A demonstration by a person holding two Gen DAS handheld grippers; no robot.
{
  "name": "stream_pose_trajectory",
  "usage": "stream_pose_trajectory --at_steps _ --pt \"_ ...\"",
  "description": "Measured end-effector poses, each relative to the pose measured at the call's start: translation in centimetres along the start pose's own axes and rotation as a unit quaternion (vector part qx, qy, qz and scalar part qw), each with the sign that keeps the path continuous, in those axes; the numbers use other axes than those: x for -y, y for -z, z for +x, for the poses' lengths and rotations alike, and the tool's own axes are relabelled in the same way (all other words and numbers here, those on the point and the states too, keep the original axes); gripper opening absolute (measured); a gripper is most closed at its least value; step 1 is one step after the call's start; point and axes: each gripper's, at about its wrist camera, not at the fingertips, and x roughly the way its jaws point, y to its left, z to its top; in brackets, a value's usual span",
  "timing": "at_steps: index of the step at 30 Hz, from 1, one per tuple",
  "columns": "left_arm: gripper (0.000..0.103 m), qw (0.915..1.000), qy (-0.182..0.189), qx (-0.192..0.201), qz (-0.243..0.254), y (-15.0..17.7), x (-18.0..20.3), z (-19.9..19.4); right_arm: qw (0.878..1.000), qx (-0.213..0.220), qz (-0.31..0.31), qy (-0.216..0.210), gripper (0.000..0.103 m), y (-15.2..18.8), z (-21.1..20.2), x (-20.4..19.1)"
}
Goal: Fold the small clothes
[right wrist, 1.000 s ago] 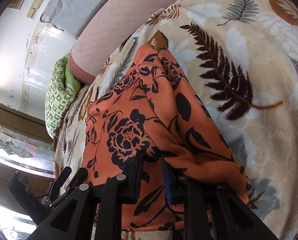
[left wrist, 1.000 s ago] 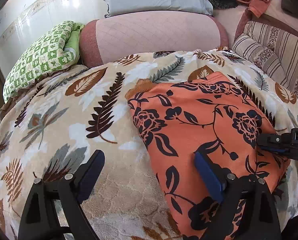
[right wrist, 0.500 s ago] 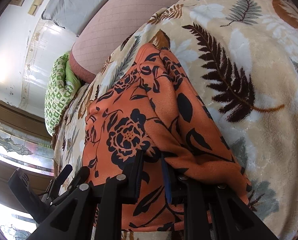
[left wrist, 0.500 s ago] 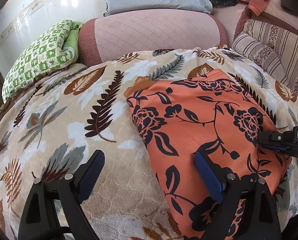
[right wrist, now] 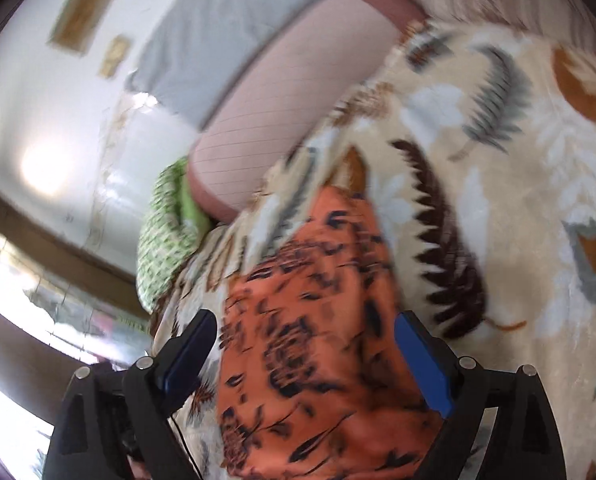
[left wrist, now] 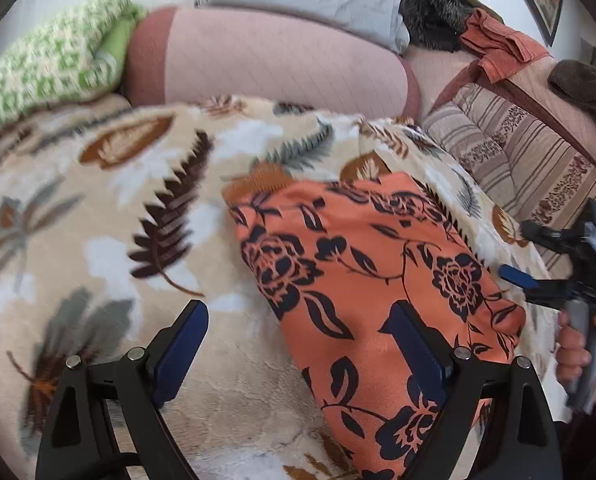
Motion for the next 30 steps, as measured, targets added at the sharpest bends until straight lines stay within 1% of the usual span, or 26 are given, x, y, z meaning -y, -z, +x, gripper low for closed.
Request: stream_pose_trajectory --at_steps 2,4,6,8,10,14,16,17,18,19,20,22,24,26,28,30 --pt "0.092 0.9992 0.032 -0.023 -0.012 0.0 -0.3 0.8 1.0 -0.026 0.0 0.016 0.092 -0.9 1.3 1.1" --pt "0.092 0.9972 0.053 -0.044 -0.03 -0.1 -0.6 1.5 0.999 -0.048 0.014 0.021 0.092 -1.4 2.4 2.6" --pt "0.092 0.9949 0.07 -0.056 -0.046 -0.1 -0.9 2.2 0.997 -0.073 0.028 0.007 0.092 -1.6 3.4 3.8" --pt "0.092 0.9927 0.084 -0.066 -0.056 0.1 -0.9 2.7 0.996 -0.089 0.028 0.003 0.092 -1.7 4.1 4.4" --pt "0.092 0.9915 0.091 -0.075 -0.054 0.1 -0.4 3.2 0.994 -0.108 0.025 -0.009 0.092 -1.8 5.0 4.7" --pt "0.092 0.9903 0.1 -0.088 -0.04 0.3 0.6 3.8 0.991 -0.127 0.029 -0.035 0.092 -1.2 6.1 4.7" --pt "0.092 0.989 0.105 -0.096 -0.04 0.4 1.0 4.3 0.99 -0.133 0.016 -0.032 0.091 -0.7 6.5 4.2" --pt "0.092 0.9896 0.099 -0.096 -0.039 0.5 1.3 4.6 0.99 -0.135 0.013 -0.034 0.09 -0.6 6.6 4.1" --pt "0.092 0.9901 0.097 -0.095 -0.035 0.6 1.5 4.6 0.99 -0.137 0.013 -0.039 0.085 -0.4 6.8 3.9" --pt "0.092 0.9905 0.096 -0.093 -0.033 0.6 1.6 4.6 0.989 -0.143 0.014 -0.045 0.077 -0.2 7.0 3.7" --pt "0.092 0.9906 0.097 -0.091 -0.034 0.6 1.5 4.6 0.988 -0.15 0.009 -0.046 0.074 0.0 7.2 3.4" --pt "0.092 0.9901 0.103 -0.086 -0.041 0.5 1.4 4.5 0.986 -0.163 -0.015 -0.032 0.071 0.7 7.7 2.4" --pt "0.091 0.99 0.106 -0.081 -0.046 0.5 1.3 4.5 0.985 -0.164 -0.044 -0.008 0.071 1.3 8.1 1.3" --pt "0.09 0.9905 0.105 -0.076 -0.045 0.5 1.3 4.5 0.985 -0.163 -0.057 -0.003 0.07 1.5 8.1 0.6" --pt "0.09 0.992 0.097 -0.072 -0.037 0.6 1.6 4.7 0.984 -0.163 -0.066 0.01 0.068 1.8 8.3 0.4" --pt "0.09 0.9939 0.08 -0.072 -0.024 0.8 2.3 5.3 0.984 -0.161 -0.07 0.017 0.068 2.0 8.7 0.3"
